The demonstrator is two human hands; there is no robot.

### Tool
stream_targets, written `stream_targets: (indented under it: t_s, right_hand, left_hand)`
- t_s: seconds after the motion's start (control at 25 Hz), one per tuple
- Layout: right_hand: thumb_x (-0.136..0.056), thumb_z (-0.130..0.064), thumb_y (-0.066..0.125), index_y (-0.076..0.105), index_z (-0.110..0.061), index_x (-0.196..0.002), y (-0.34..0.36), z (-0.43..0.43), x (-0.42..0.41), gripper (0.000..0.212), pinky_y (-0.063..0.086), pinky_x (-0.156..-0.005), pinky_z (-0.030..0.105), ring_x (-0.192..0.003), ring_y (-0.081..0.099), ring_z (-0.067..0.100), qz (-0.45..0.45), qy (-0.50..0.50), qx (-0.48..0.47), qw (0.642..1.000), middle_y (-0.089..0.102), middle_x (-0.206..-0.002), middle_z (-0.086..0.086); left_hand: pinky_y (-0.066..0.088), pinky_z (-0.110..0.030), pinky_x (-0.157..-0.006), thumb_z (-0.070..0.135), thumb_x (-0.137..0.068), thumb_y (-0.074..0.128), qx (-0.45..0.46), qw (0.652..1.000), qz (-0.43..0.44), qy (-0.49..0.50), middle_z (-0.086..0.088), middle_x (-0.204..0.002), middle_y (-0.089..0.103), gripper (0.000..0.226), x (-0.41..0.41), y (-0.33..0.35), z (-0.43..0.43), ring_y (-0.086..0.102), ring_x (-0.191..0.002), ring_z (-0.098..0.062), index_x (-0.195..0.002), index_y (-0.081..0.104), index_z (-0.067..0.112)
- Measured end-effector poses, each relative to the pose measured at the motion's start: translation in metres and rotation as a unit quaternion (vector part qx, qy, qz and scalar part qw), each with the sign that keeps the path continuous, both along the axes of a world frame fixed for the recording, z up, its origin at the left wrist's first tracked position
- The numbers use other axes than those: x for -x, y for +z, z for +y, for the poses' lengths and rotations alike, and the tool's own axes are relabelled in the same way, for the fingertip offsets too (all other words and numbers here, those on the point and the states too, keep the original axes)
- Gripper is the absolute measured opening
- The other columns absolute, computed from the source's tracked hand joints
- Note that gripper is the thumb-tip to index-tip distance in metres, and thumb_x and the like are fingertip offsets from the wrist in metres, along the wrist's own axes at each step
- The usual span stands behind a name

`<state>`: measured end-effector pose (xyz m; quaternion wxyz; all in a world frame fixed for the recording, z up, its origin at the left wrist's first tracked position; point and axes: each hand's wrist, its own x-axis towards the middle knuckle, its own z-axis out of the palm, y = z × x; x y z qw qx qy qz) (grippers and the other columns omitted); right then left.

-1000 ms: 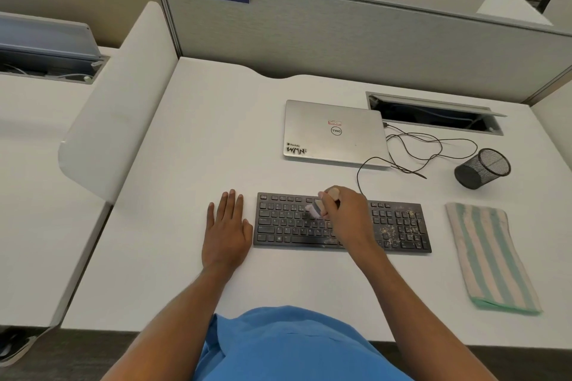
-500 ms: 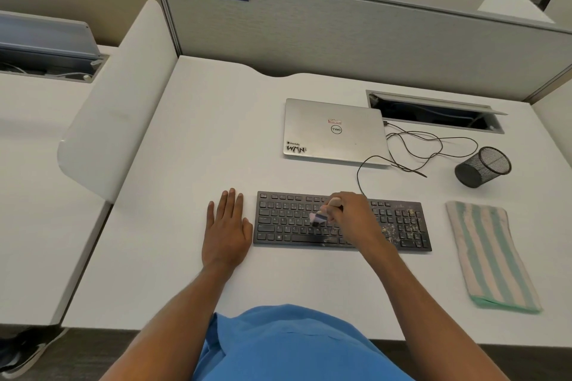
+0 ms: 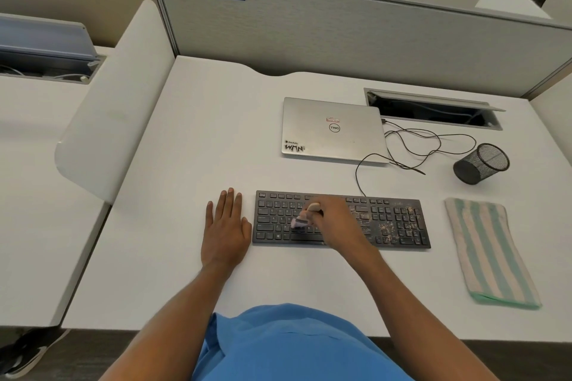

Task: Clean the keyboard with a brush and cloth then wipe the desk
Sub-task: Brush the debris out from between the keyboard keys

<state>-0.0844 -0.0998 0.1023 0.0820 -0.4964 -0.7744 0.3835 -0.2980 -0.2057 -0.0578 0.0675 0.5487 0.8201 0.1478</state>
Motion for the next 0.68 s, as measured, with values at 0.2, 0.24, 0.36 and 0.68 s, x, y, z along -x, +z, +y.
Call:
stream_targets:
  t_s: [0.2, 0.24, 0.36, 0.68]
  right_hand:
    - [-0.097, -0.009, 0.059, 0.065, -0.001, -0.075, 0.002, 0.011, -0.039, 0.024, 0.048, -0.058, 0.016, -0.064, 0.064, -0.001, -0.02, -0.075, 0.004, 0.997, 0.067, -0.071, -0.004]
    - [-0.098, -0.007, 0.057, 0.061, 0.002, -0.072, 0.005, 0.01, -0.04, 0.028, 0.045, -0.054, 0.011, -0.064, 0.065, -0.002, -0.007, -0.085, 0.005, 0.996, 0.065, -0.069, -0.001]
    - [-0.1, -0.014, 0.057, 0.062, -0.001, -0.071, 0.002, 0.006, -0.029, 0.032, 0.045, -0.053, 0.013, -0.064, 0.065, -0.005, 0.032, -0.112, -0.05, 0.992, 0.068, -0.07, 0.002]
    - [-0.102, -0.024, 0.055, 0.065, -0.007, -0.072, -0.024, -0.009, -0.01, 0.036, 0.048, -0.056, 0.034, -0.06, 0.064, 0.014, 0.028, -0.133, -0.071, 0.988, 0.066, -0.064, 0.005]
  left_hand:
    - [0.01, -0.05, -0.133, 0.032, -0.101, 0.029, -0.008, 1.0, -0.001, 0.001, -0.01, -0.173, 0.026, 0.067, 0.001, -0.001, 0.001, 0.017, -0.162, -0.023, -0.163, 0.035, 0.01]
    - [0.01, -0.051, -0.133, 0.032, -0.101, 0.03, -0.009, 1.0, 0.0, 0.001, -0.01, -0.173, 0.026, 0.066, 0.001, -0.001, 0.001, 0.018, -0.162, -0.024, -0.163, 0.035, 0.009]
    - [0.01, -0.051, -0.133, 0.032, -0.101, 0.03, -0.004, 1.0, 0.004, 0.0, -0.01, -0.173, 0.026, 0.067, 0.001, -0.003, 0.001, 0.017, -0.162, -0.023, -0.163, 0.034, 0.01]
    - [0.01, -0.05, -0.133, 0.033, -0.101, 0.029, -0.009, 1.0, 0.003, 0.0, -0.01, -0.173, 0.026, 0.067, 0.0, -0.001, 0.0, 0.018, -0.162, -0.023, -0.163, 0.034, 0.009]
